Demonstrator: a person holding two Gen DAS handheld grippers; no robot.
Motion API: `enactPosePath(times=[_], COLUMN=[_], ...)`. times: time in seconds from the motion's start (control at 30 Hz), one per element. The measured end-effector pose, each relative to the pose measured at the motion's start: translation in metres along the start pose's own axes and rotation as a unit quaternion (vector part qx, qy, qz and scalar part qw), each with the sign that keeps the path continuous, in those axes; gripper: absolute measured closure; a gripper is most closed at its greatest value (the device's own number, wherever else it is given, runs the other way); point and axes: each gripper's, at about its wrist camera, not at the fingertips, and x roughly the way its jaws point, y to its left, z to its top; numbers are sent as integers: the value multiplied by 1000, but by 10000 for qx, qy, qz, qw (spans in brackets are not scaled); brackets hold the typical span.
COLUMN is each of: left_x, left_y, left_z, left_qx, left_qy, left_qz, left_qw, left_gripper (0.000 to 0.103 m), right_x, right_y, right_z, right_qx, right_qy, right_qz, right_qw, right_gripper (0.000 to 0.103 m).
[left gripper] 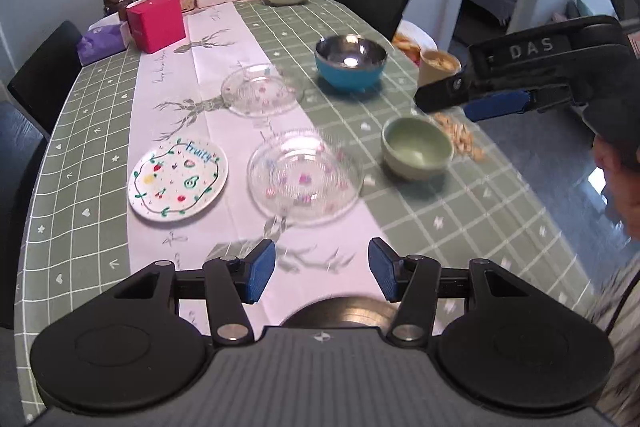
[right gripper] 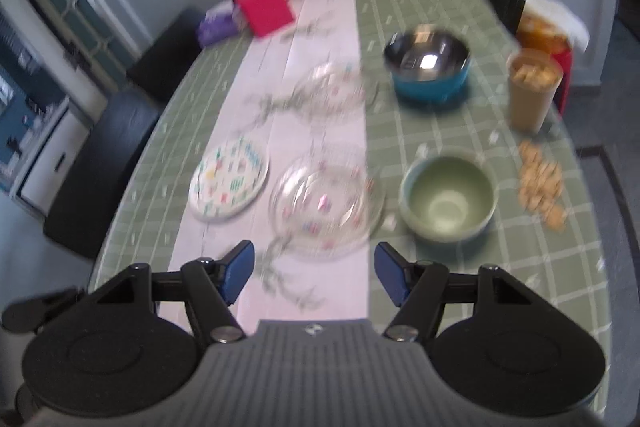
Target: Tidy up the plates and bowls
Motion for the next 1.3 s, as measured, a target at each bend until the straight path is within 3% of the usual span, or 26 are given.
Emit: enactPosePath(times=[0.13, 0.23, 0.47, 0.57, 0.7, 0.9, 1.03, 1.1, 1.2, 1.23, 1.3], left_x=[5, 15, 72, 100, 129, 187, 224, 242, 265, 270, 281], left_y=[-6, -17, -32, -27, -24, -38, -42, -43, -39, -37, -31], left_z=[36, 61, 114, 140, 165, 189, 199, 203, 207, 207, 209], left_qx=[-170, 14, 111, -133, -433, -603, -1003, -1192, -1320, -1381, -1450], left_qy=[-126, -294, -253, -23, -84, -225, -200, -126, -23, -31, -36], left_qz=[207, 371, 713, 773, 745, 883, 796, 958, 1115, 1112, 1066], left_qw=[9996, 9989, 9971, 9969, 9962, 9940, 9916, 9882, 9850, 9842, 9837], left_gripper=[39, 36, 35, 35, 35, 35, 38, 40, 41, 41, 41], right_x=[-6, 4, 56, 85, 118, 150, 165, 176, 192, 193, 199], right_y=[-29, -50, -98, -112, -131, -142, -137, -141, -152, -151, -150], right_z=[36, 59, 107, 114, 120, 128, 132, 133, 135, 136, 140], right_qx=[490, 787, 1193, 1277, 1615, 1519, 1022, 988, 1202, 1131, 1035], right_qy=[-496, -649, -719, -589, -456, -489, -800, -855, -797, -854, -883], right_qz=[20, 3, -133, -197, -12, -233, -933, -1093, -1056, -1012, -1055], right_qw=[9976, 9948, 9902, 9899, 9858, 9869, 9871, 9854, 9839, 9847, 9851], right_gripper=[38, 40, 45, 53, 58, 58, 59, 60, 63, 70, 71])
